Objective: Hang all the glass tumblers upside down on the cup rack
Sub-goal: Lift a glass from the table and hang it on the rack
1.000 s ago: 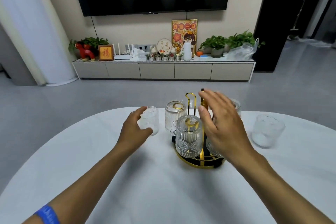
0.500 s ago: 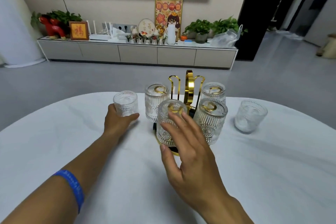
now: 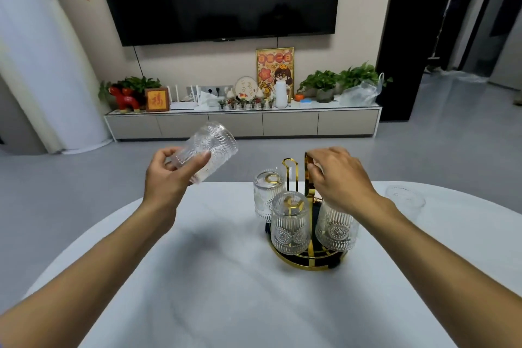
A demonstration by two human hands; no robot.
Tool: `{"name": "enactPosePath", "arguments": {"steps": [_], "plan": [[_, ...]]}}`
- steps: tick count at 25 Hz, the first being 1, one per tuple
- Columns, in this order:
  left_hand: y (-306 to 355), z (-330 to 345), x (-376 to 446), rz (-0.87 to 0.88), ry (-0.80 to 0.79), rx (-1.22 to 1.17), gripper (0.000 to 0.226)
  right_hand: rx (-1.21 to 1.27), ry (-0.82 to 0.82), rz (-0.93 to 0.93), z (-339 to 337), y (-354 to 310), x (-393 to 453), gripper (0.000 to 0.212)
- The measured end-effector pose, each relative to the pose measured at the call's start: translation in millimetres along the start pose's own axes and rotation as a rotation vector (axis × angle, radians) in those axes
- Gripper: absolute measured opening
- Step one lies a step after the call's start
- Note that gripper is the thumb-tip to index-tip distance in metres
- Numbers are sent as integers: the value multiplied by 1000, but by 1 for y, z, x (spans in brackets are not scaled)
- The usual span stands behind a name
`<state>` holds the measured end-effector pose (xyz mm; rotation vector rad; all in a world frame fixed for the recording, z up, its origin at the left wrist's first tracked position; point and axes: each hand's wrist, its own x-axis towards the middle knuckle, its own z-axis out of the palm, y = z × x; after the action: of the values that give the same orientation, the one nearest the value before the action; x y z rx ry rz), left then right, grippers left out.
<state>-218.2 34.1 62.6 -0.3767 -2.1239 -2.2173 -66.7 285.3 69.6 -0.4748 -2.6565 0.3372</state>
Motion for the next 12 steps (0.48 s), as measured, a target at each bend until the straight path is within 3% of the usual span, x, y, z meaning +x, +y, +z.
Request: {"name": "enactPosePath", "arguments": {"steps": [3,12], "plan": [[29,31,7,91,-66,92,59,11,-2,-22,1,1,-3,33],[38,145,32,283,-254,594,81,-49,24,-63,2,6,5,38]]}}
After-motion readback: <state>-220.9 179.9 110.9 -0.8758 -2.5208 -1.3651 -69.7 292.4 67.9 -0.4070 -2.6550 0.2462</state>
